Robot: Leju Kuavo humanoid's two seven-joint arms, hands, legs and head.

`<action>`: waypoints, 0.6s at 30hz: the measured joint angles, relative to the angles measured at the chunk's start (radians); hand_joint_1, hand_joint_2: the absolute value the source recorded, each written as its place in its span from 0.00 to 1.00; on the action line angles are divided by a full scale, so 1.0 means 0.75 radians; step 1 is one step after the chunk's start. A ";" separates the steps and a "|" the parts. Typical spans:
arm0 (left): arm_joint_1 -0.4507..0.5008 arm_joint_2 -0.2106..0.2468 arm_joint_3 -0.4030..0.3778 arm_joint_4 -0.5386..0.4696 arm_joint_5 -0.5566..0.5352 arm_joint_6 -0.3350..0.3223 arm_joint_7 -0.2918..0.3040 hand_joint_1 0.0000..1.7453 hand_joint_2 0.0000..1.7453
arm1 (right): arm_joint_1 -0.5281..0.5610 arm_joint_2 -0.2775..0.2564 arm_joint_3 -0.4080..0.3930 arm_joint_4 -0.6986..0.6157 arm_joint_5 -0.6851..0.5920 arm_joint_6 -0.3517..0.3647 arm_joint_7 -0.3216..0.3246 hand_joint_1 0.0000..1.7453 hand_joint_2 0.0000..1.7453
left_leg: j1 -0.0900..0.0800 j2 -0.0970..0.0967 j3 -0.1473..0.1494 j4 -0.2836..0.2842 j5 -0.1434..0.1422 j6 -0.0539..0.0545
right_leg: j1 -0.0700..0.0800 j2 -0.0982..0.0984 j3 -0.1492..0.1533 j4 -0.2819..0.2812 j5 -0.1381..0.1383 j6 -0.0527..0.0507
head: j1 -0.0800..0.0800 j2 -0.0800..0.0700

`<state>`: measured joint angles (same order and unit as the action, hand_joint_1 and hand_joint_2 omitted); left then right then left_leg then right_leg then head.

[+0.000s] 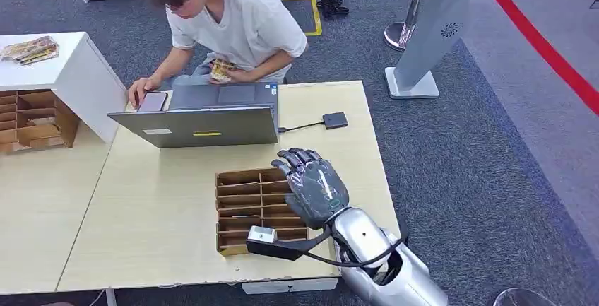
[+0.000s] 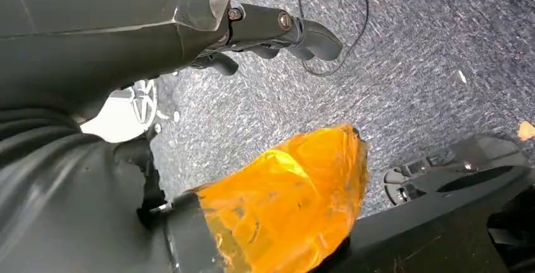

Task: Pass the card to the sensor for recognition and then transmit it.

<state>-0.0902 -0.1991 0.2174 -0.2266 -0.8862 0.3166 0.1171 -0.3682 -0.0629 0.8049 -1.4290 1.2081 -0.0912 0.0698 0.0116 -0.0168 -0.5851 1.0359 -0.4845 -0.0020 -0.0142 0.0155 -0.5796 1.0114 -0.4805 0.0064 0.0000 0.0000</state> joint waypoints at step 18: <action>-0.009 -0.002 -0.021 0.000 -0.052 -0.024 0.014 0.00 0.00 | -0.053 0.070 0.003 0.182 -0.047 0.044 0.003 0.30 1.00 | 0.000 0.000 0.000 0.000 0.000 0.000 | 0.000 0.000 0.000 0.000 0.000 0.000 | 0.000 0.000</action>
<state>-0.0973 -0.2007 0.2014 -0.2266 -0.9254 0.2987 0.1278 -0.4080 -0.0103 0.8072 -1.2926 1.1727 -0.0580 0.0721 0.0117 -0.0167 -0.5850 1.0358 -0.4845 -0.0020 -0.0141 0.0155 -0.5796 1.0115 -0.4804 0.0064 0.0000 0.0000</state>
